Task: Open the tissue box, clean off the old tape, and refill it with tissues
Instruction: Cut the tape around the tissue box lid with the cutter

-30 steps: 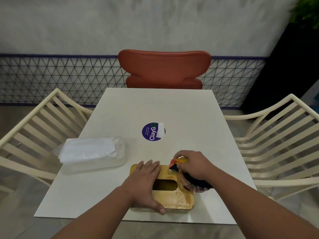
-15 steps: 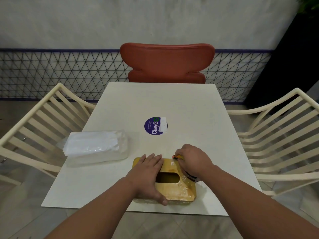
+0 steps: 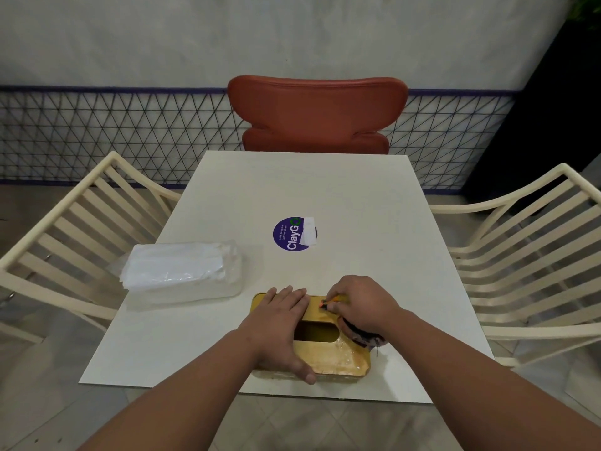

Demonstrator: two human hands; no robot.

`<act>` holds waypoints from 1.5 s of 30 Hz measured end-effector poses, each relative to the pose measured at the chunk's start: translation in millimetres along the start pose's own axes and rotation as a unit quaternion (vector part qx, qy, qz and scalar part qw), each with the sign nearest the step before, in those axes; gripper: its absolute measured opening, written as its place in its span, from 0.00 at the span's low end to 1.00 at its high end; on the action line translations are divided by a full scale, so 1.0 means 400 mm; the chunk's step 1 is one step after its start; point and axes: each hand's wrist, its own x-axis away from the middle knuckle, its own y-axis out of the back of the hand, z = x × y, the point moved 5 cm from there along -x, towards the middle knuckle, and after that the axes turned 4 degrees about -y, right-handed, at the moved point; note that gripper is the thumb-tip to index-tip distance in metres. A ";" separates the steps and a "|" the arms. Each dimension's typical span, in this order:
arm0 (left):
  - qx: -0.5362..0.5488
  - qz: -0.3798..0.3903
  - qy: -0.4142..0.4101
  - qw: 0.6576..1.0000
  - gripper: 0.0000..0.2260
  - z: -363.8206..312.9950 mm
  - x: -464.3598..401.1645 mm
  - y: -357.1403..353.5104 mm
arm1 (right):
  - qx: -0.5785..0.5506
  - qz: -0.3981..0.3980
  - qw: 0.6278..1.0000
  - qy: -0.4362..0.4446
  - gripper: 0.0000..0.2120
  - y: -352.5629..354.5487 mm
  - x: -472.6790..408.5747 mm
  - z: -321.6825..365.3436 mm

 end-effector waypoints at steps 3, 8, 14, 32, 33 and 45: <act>0.001 0.002 0.003 1.000 0.61 0.001 -0.001 -0.001 | -0.021 -0.042 0.998 -0.035 0.13 0.008 0.000 -0.005; 0.003 0.000 0.004 1.000 0.61 0.000 -0.002 -0.002 | 0.012 -0.030 0.999 -0.009 0.12 -0.001 0.003 0.025; 0.003 -0.003 0.006 1.000 0.61 0.001 -0.003 -0.004 | 0.031 -0.053 0.998 -0.004 0.12 0.000 0.004 0.046; 0.007 0.007 0.008 1.000 0.61 -0.001 -0.001 0.000 | 0.062 -0.090 0.991 -0.075 0.12 0.026 0.010 0.003; 0.009 0.008 0.009 1.000 0.61 -0.002 -0.001 0.000 | 0.066 -0.089 0.992 -0.068 0.12 0.024 0.010 0.011; 0.011 0.013 0.010 1.000 0.60 -0.002 -0.001 0.000 | 0.052 -0.032 0.998 -0.014 0.13 -0.006 0.030 0.056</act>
